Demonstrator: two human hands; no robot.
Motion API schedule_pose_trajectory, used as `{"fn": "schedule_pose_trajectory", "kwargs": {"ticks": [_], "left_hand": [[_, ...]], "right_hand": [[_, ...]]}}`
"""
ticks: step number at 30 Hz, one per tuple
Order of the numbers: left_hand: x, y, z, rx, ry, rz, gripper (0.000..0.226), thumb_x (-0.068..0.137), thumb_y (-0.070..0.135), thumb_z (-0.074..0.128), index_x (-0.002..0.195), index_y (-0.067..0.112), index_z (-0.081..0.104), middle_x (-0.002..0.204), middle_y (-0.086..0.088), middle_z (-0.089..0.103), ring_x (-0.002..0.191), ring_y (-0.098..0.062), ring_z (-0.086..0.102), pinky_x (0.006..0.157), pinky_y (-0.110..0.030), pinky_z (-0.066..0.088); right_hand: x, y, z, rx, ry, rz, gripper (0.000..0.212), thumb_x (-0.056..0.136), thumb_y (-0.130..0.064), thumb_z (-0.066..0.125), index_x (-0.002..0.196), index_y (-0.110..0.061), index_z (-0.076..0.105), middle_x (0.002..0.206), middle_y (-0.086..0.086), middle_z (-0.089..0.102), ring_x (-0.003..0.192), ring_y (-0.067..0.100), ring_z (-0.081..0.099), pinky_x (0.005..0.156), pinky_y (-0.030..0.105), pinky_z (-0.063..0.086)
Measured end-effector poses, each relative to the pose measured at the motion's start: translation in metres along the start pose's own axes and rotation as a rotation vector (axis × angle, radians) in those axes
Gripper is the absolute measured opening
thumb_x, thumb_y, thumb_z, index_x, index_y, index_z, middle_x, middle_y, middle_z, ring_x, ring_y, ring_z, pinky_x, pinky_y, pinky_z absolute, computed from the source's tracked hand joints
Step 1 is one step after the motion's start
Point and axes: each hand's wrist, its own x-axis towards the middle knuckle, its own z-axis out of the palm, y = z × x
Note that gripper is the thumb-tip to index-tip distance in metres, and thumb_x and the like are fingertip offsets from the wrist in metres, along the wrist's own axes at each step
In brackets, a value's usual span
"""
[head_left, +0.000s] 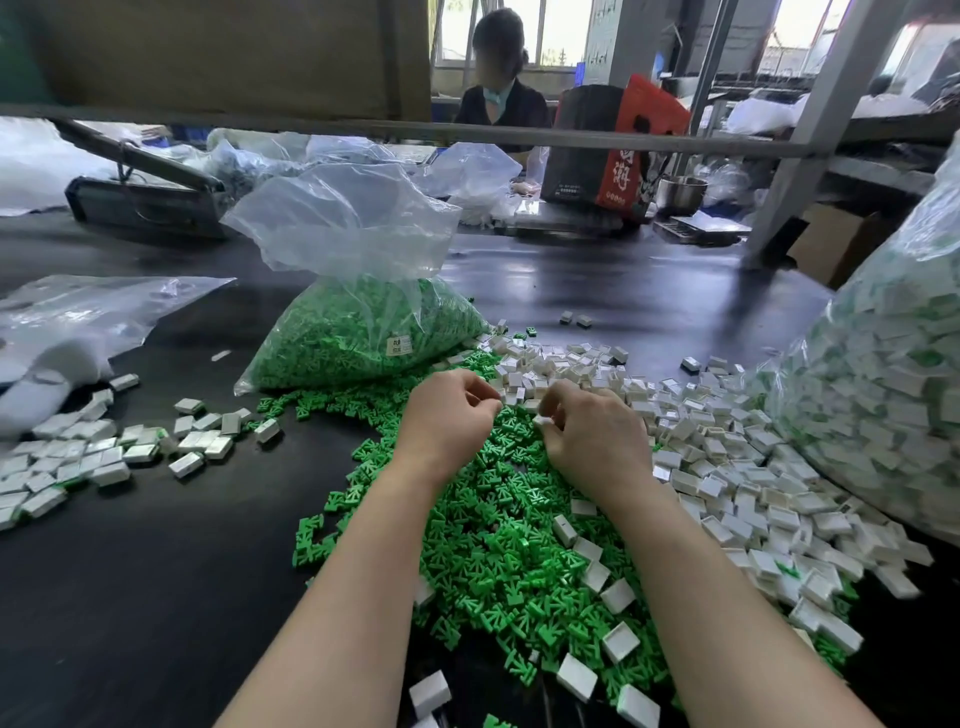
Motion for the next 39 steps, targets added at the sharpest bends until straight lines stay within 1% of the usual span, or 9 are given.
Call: {"fn": "schedule_pose_trajectory", "kwargs": {"ticks": [3, 7, 12, 15, 18, 20, 28, 32, 39], "left_hand": [[-0.001, -0.001, 0.006, -0.177, -0.087, -0.066, 0.003, 0.092, 0.019, 0.065, 0.092, 0.020, 0.068, 0.082, 0.002, 0.069, 0.071, -0.009, 0.064, 0.057, -0.017, 0.045], [-0.003, 0.007, 0.011, -0.560, -0.181, -0.125, 0.014, 0.091, 0.012, 0.066, 0.105, 0.008, 0.068, 0.091, -0.008, 0.072, 0.071, -0.010, 0.065, 0.061, -0.019, 0.051], [-0.005, 0.007, 0.009, -0.735, -0.053, -0.073, 0.021, 0.084, 0.001, 0.071, 0.104, 0.003, 0.071, 0.084, -0.008, 0.074, 0.069, -0.009, 0.068, 0.064, -0.017, 0.053], [-0.003, 0.004, 0.008, -0.515, 0.045, 0.060, 0.020, 0.078, 0.010, 0.079, 0.097, 0.009, 0.074, 0.081, -0.002, 0.074, 0.071, -0.008, 0.068, 0.071, -0.021, 0.056], [-0.004, 0.004, 0.007, -0.394, 0.102, 0.142, 0.018, 0.074, 0.018, 0.083, 0.090, 0.014, 0.075, 0.073, 0.004, 0.073, 0.067, -0.006, 0.067, 0.070, -0.023, 0.057], [-0.004, 0.004, 0.006, -0.348, 0.129, 0.161, 0.020, 0.073, 0.023, 0.085, 0.087, 0.014, 0.074, 0.071, 0.005, 0.072, 0.066, -0.006, 0.067, 0.067, -0.023, 0.057], [-0.005, 0.008, 0.007, -0.444, 0.119, 0.138, 0.018, 0.073, 0.014, 0.084, 0.089, 0.014, 0.075, 0.077, 0.000, 0.074, 0.070, -0.012, 0.069, 0.072, -0.031, 0.060], [-0.005, 0.009, 0.005, -0.587, 0.070, 0.124, 0.021, 0.076, 0.008, 0.081, 0.093, 0.017, 0.075, 0.085, -0.008, 0.075, 0.081, -0.023, 0.072, 0.081, -0.038, 0.060], [-0.005, 0.006, 0.007, -0.557, 0.061, 0.143, 0.026, 0.065, 0.017, 0.088, 0.085, 0.015, 0.072, 0.069, 0.003, 0.070, 0.065, -0.008, 0.064, 0.066, -0.023, 0.055]], "right_hand": [[0.002, 0.000, -0.004, 0.211, 0.055, 0.005, 0.021, 0.088, -0.024, 0.069, 0.107, -0.020, 0.061, 0.092, -0.003, 0.069, 0.087, 0.016, 0.064, 0.078, 0.028, 0.053], [0.004, -0.009, -0.012, 0.544, 0.116, -0.057, 0.019, 0.082, -0.013, 0.076, 0.097, -0.014, 0.064, 0.090, -0.005, 0.072, 0.085, 0.009, 0.069, 0.075, 0.021, 0.054], [0.004, -0.009, -0.017, 0.851, 0.000, 0.011, 0.024, 0.084, -0.009, 0.075, 0.104, -0.011, 0.063, 0.098, 0.002, 0.075, 0.086, 0.008, 0.072, 0.071, 0.024, 0.058], [0.004, -0.002, -0.015, 0.611, -0.055, -0.036, 0.022, 0.087, -0.011, 0.071, 0.106, -0.020, 0.066, 0.100, -0.002, 0.074, 0.081, 0.005, 0.068, 0.073, 0.022, 0.057], [0.003, -0.001, -0.011, 0.253, -0.236, -0.089, 0.030, 0.085, -0.031, 0.073, 0.115, -0.031, 0.068, 0.113, -0.008, 0.067, 0.107, 0.012, 0.058, 0.102, 0.038, 0.046], [0.003, -0.003, -0.008, 0.120, -0.330, -0.099, 0.039, 0.085, -0.044, 0.070, 0.122, -0.036, 0.064, 0.127, -0.008, 0.059, 0.123, 0.017, 0.046, 0.110, 0.039, 0.035], [0.002, -0.008, -0.006, 0.110, -0.258, -0.118, 0.019, 0.085, -0.035, 0.072, 0.102, -0.028, 0.066, 0.092, -0.012, 0.059, 0.091, 0.010, 0.053, 0.080, 0.025, 0.039], [0.002, -0.008, -0.006, 0.127, -0.262, -0.096, 0.025, 0.085, -0.037, 0.072, 0.106, -0.025, 0.064, 0.092, -0.010, 0.057, 0.088, 0.009, 0.050, 0.080, 0.024, 0.038], [0.002, -0.011, -0.009, 0.085, -0.257, -0.099, 0.007, 0.089, -0.027, 0.068, 0.095, -0.027, 0.069, 0.090, -0.011, 0.055, 0.088, 0.008, 0.049, 0.091, 0.029, 0.045]]}}
